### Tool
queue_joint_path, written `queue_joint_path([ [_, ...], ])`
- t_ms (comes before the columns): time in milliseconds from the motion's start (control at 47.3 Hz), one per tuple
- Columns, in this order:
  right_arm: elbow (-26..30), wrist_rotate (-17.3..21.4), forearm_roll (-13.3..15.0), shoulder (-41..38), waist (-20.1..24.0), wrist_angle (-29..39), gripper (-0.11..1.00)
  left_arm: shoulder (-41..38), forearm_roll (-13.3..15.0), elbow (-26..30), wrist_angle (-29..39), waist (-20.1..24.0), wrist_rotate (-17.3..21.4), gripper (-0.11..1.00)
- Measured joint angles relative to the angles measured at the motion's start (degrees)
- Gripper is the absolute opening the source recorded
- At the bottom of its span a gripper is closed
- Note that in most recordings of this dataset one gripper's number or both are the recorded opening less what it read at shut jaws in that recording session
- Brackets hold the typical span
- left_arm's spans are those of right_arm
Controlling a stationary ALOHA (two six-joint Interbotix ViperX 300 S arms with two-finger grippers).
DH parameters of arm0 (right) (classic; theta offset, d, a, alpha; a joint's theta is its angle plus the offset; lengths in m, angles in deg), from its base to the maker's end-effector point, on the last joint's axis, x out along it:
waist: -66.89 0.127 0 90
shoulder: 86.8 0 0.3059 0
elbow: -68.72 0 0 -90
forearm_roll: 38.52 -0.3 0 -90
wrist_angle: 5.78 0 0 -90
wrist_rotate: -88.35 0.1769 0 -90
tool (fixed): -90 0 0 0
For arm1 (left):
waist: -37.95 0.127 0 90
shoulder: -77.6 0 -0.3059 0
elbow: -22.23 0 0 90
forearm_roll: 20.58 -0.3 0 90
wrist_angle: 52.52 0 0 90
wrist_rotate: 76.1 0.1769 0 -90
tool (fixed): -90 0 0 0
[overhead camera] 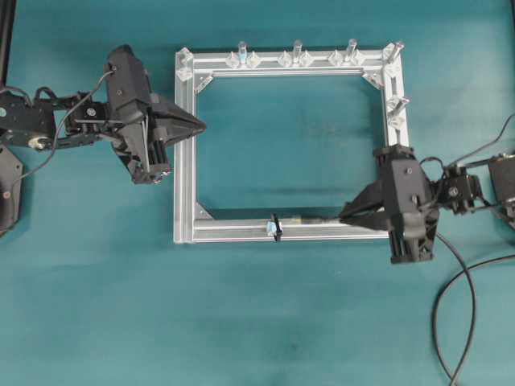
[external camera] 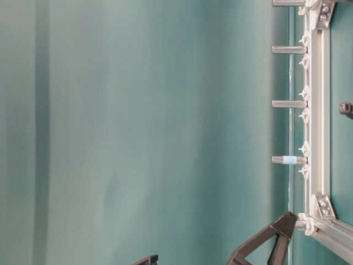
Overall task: Insert the wire through the string loop located in the center.
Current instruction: 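Lift the cable and carry it to the frame's bottom rail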
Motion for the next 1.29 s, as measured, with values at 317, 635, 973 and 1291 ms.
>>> queue_joint_path([
  [317,0.0,0.0,-0.1,0.0,-0.4,0.0,0.08,1.8,0.0,-1.5,0.0,0.0,0.0,0.0],
  [635,0.0,0.0,0.0,0.0,-0.4,0.0,0.08,3.5,0.0,-2.5,0.0,0.0,0.0,0.0],
  [973,0.0,0.0,0.0,-0.4,-0.4,0.0,0.08,3.5,0.0,-2.5,0.0,0.0,0.0,0.0],
  [1291,0.0,0.0,0.0,-0.4,-0.4,0.0,0.08,3.5,0.1,-2.5,0.0,0.0,0.0,0.0],
])
